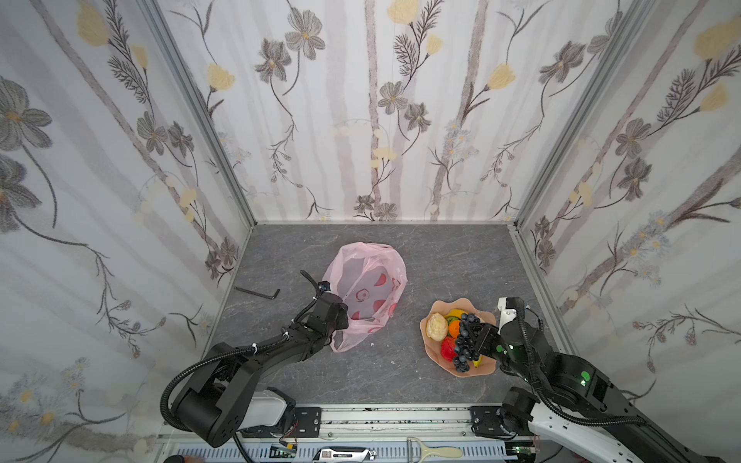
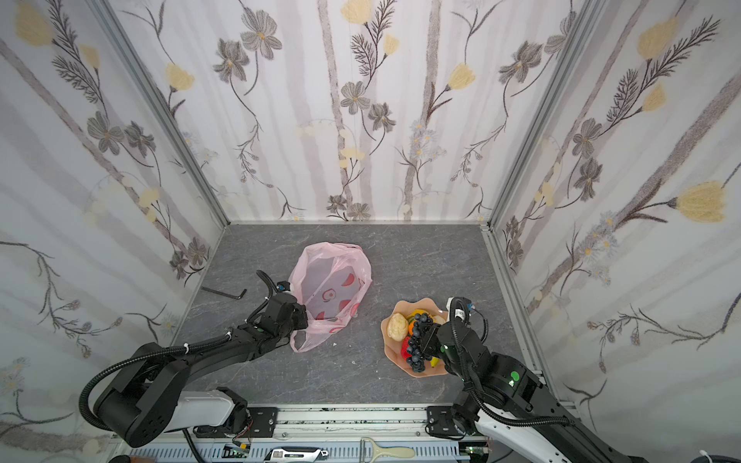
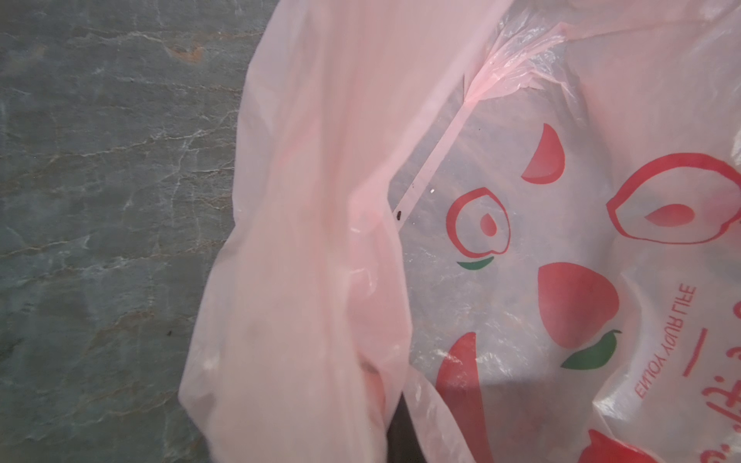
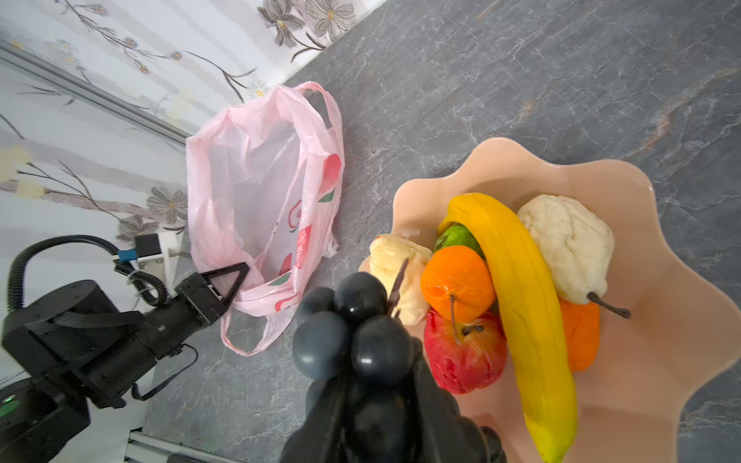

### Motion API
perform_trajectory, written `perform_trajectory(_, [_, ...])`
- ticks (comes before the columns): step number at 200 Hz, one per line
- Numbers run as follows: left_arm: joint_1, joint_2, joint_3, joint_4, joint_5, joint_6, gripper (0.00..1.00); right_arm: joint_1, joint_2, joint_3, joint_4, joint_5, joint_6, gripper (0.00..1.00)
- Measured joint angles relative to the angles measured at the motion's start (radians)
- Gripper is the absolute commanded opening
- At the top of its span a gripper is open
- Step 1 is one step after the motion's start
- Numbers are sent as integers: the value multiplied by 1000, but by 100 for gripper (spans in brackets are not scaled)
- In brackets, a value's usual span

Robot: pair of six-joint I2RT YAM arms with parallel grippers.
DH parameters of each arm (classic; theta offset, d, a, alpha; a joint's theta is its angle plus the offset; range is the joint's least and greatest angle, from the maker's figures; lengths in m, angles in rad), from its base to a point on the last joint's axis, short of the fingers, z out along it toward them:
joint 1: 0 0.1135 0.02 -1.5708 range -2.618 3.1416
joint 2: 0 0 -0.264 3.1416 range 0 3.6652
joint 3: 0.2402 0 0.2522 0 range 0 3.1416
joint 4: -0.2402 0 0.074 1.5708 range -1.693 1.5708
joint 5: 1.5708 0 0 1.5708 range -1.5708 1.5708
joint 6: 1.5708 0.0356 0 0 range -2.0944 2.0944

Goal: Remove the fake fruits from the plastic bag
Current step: 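Lower the black grapes into the peach bowl and open the right gripper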

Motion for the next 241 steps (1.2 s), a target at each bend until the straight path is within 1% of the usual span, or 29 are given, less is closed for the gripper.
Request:
perform_trajectory(51, [0,0,0,0,0,0,4,-8,-74,-67,-28,58,68,26])
perform_trajectory(124, [0,3,0,0,0,0,4,-14,-168,-117,-99,151,174,25])
perform_trajectory(168, [0,8,0,1,1,0,4,-16,-221,-147,-135,175,229,24])
perform_trajectory(207, [0,11,0,6,3,0,4,-19,-257,-163,-163,204,275,26])
perform_trajectory(241, [0,12,0,7,3,1,4,-20,-266,-184,-169,214,304,30])
